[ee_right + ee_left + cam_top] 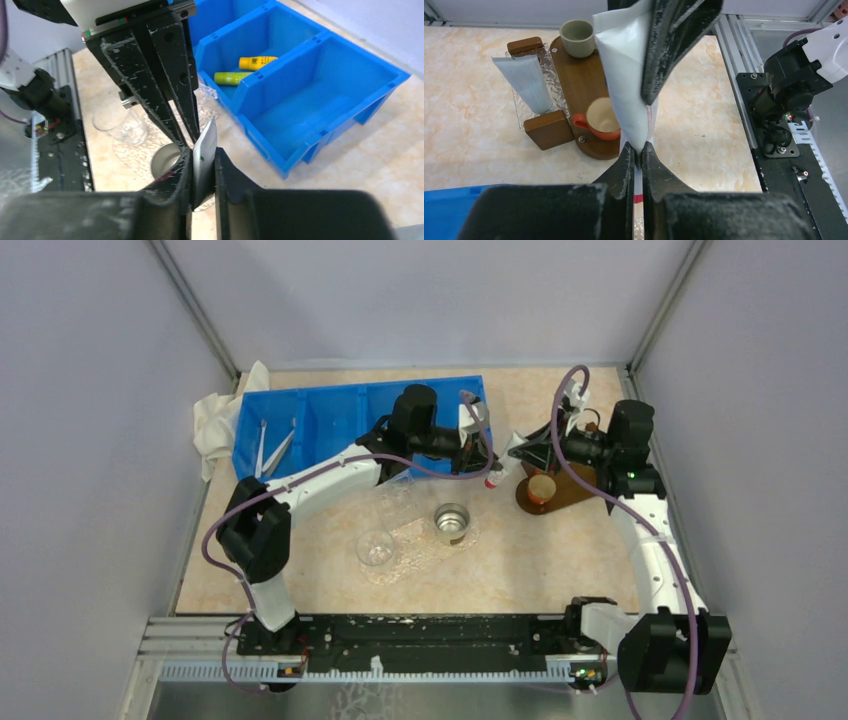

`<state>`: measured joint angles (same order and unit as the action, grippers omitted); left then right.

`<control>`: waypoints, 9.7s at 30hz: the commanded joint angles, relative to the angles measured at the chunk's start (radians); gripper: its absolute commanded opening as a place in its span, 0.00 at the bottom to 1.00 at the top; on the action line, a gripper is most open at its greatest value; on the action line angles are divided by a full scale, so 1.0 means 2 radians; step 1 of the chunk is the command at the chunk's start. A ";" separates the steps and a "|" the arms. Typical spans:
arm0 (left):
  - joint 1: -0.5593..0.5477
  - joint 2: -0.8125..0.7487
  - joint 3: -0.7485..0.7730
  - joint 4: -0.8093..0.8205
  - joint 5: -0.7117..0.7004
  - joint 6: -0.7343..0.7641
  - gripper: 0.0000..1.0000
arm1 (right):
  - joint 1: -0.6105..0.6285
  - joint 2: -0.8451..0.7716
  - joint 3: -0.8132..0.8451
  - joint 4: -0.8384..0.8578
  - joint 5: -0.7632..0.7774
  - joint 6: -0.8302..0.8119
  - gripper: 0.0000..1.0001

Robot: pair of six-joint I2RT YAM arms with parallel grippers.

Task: Prepare toiletry sets of a toothbrush and toothpaste on the tray
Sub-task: Place the toothpaste in the toothpaste holder, then pick up the toothpaste from the storage box.

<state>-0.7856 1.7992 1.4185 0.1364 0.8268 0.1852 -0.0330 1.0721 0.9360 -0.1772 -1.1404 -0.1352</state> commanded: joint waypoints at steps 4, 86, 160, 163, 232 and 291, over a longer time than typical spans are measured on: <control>-0.002 -0.027 -0.003 0.028 -0.030 0.012 0.48 | 0.004 -0.001 0.017 -0.001 -0.029 -0.010 0.00; 0.216 -0.153 -0.203 0.265 -0.082 -0.129 0.90 | -0.060 0.178 0.039 0.169 0.466 0.028 0.00; 0.236 -0.140 -0.180 0.219 -0.091 -0.151 0.86 | -0.064 -0.014 0.013 -0.062 0.000 -0.068 0.80; 0.236 -0.139 -0.179 0.215 -0.093 -0.149 0.86 | -0.063 -0.014 0.013 -0.063 0.000 -0.070 0.80; 0.183 0.198 0.143 -0.168 -0.428 0.049 0.55 | -0.062 -0.010 0.011 -0.063 0.003 -0.072 0.80; 0.171 -0.075 -0.042 -0.047 -0.317 0.002 0.00 | -0.062 -0.011 0.012 -0.065 -0.008 -0.072 0.80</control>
<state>-0.4305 1.7523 1.3792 -0.0731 0.1276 0.2016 -0.1658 1.0561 0.9493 -0.3305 -1.1229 -0.2619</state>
